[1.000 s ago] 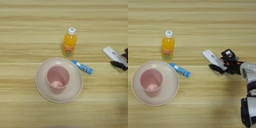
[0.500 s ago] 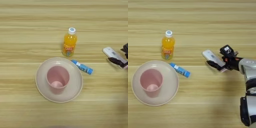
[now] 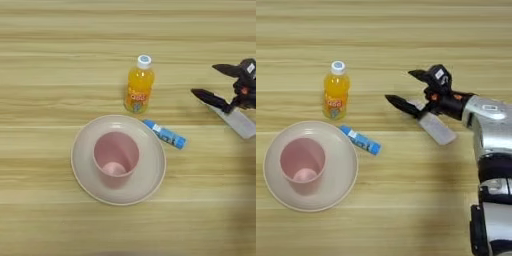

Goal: Move the objects on the table

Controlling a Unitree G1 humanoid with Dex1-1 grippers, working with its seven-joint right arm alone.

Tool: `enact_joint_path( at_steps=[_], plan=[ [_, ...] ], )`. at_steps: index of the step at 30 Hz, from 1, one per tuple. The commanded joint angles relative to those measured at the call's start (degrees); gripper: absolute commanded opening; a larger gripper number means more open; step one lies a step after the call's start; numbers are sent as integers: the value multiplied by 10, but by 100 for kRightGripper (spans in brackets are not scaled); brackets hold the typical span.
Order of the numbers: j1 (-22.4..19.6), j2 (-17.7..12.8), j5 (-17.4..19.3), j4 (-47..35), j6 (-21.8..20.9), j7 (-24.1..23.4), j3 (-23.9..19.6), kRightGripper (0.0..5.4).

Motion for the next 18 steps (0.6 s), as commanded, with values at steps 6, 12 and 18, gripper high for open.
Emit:
enact_joint_path(
  at_steps=[6,12,18],
  plan=[
    [0,7,101,-159,44,19,-31,536],
    [1,42,108,-201,63,-12,-18,536],
    [-6,91,91,-218,65,-68,1,536]
  ],
)
